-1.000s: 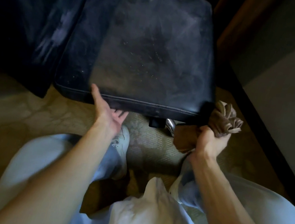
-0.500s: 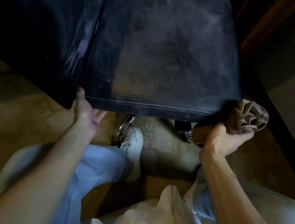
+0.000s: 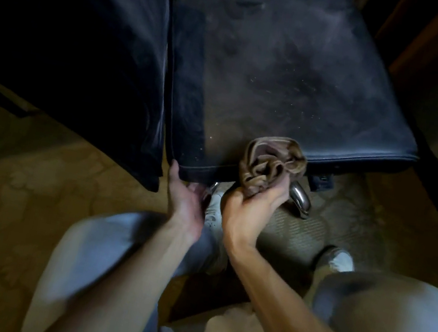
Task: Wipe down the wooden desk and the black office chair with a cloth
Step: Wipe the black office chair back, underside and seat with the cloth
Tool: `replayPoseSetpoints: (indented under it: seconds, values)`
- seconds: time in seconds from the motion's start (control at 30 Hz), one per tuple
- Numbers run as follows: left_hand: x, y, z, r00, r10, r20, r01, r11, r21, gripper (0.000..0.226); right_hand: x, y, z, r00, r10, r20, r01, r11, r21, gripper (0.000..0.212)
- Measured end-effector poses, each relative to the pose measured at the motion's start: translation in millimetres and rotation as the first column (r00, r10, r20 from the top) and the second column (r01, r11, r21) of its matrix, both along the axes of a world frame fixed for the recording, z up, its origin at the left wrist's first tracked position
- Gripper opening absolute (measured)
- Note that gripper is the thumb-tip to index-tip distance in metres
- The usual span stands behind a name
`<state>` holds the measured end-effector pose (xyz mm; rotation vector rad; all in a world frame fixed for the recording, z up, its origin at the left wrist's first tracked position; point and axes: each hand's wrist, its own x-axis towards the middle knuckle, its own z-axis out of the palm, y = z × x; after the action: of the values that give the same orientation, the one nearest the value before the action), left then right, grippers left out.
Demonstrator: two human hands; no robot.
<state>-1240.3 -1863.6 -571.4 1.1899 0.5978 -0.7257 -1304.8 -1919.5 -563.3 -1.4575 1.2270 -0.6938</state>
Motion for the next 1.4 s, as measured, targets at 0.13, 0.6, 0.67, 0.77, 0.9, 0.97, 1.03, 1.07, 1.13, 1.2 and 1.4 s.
replayPoseSetpoints:
  seconds: [0.13, 0.6, 0.67, 0.77, 0.9, 0.97, 1.03, 1.07, 1.13, 1.2, 1.4]
  values:
    - [-2, 3, -4, 0.996, -0.036, -0.078, 0.034, 0.999, -0.025, 0.067, -20, 16, -6, 0.962, 0.265, -0.063, -0.265, 0.964, 0.021, 0.082]
    - [8, -5, -3, 1.0, -0.024, -0.015, 0.024, 0.999, -0.03, 0.073, -48, -77, 22, 0.996, -0.092, 0.0, 0.091, 0.989, 0.116, 0.075]
    - [8, -6, -9, 0.999, -0.036, -0.009, 0.036, 0.999, -0.02, 0.071, -29, -44, 18, 0.999, -0.002, -0.043, 0.005, 0.998, 0.064, 0.074]
    - [6, -8, -14, 0.997, -0.065, -0.045, 0.064, 0.997, -0.035, 0.068, -13, 8, 8, 0.982, 0.159, -0.106, -0.155, 0.987, 0.049, 0.068]
    - [5, 3, -25, 0.993, -0.095, -0.075, 0.096, 0.995, 0.014, 0.067, -20, 25, -1, 0.93, 0.339, -0.143, -0.341, 0.94, 0.009, 0.062]
    - [3, 17, -34, 0.986, -0.13, -0.102, 0.133, 0.991, 0.024, 0.059, -26, 29, 0, 0.833, 0.527, -0.167, -0.53, 0.847, 0.031, 0.06]
    - [1, 23, -36, 0.977, -0.175, -0.123, 0.182, 0.982, 0.049, 0.052, -28, 28, -1, 0.755, 0.637, -0.154, -0.637, 0.769, 0.057, 0.058]
    - [3, 22, -34, 0.98, -0.159, -0.115, 0.163, 0.986, 0.024, 0.049, -29, 24, -2, 0.741, 0.658, -0.135, -0.656, 0.752, 0.063, 0.058]
    - [12, 15, -28, 0.992, -0.111, -0.06, 0.107, 0.991, -0.075, 0.047, -29, 13, -4, 0.721, 0.688, -0.086, -0.683, 0.726, 0.078, 0.059]
    - [17, 12, -20, 0.994, -0.099, -0.038, 0.093, 0.988, -0.121, 0.058, -29, 2, -4, 0.703, 0.711, 0.016, -0.705, 0.693, 0.149, 0.053]
    - [13, 13, -12, 0.992, -0.125, -0.032, 0.12, 0.985, -0.124, 0.067, -54, 11, -5, 0.93, 0.362, 0.058, -0.362, 0.932, -0.005, 0.06]
